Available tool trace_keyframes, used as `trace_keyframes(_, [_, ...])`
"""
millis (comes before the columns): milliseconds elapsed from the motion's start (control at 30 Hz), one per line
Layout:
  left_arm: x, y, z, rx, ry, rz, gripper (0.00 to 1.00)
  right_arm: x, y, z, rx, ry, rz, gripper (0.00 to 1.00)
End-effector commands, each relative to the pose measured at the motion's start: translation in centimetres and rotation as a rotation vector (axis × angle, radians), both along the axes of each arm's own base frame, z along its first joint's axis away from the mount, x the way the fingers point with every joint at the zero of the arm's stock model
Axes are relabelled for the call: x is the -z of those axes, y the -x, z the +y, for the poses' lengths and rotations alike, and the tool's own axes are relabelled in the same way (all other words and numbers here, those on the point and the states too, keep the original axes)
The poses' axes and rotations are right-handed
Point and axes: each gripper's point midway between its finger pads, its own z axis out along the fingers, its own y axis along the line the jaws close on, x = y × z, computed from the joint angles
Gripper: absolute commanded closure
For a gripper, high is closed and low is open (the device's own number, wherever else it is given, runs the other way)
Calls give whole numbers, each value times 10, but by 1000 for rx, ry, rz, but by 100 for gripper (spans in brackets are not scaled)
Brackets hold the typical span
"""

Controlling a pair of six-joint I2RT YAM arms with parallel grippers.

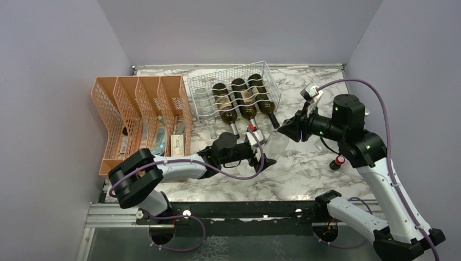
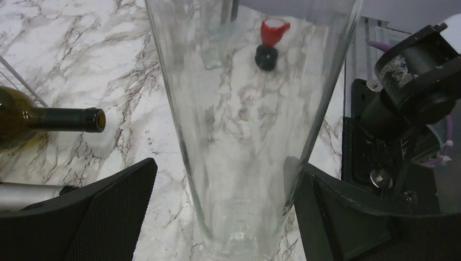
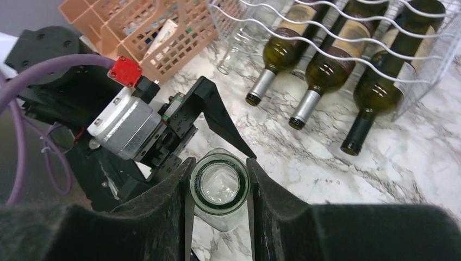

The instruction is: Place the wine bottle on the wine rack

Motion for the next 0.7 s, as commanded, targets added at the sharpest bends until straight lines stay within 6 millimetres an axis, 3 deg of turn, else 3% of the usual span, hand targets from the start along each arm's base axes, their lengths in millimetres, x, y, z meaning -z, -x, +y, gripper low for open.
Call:
trace_keyframes(0, [-30, 17, 5, 81, 109, -109, 8, -46, 14, 15, -134, -88, -130, 99])
trace_keyframes(67, [-37, 20, 8, 89, 133, -132, 17, -49, 16, 16, -146, -93, -134, 99])
trace_keyframes(233, [-51, 15, 11, 52, 166, -166, 50, -55, 24, 18, -174, -112, -127, 99])
trace_keyframes(300, [-56, 13, 11, 48, 170, -191, 68, -55, 27, 19, -186, -117, -113, 99])
trace_keyframes(367, [-62, 11, 11, 45, 174, -227, 96, -55, 29, 19, -184, -118, -93, 93])
trace_keyframes(433, [-67, 6, 12, 19, 175, -260, 100, -54, 30, 17, -177, -114, -78, 80])
trace_keyframes(533, [-75, 0, 15, 4, 160, -368, 100, -56, 32, 14, -155, -111, -81, 51])
trace_keyframes(600, [-82, -4, 18, -10, 142, -471, 100, -59, 30, 9, -119, -110, -94, 41])
trace_keyframes(667, [-90, -11, 23, -36, 116, -586, 100, -65, 28, 4, -83, -110, -116, 38])
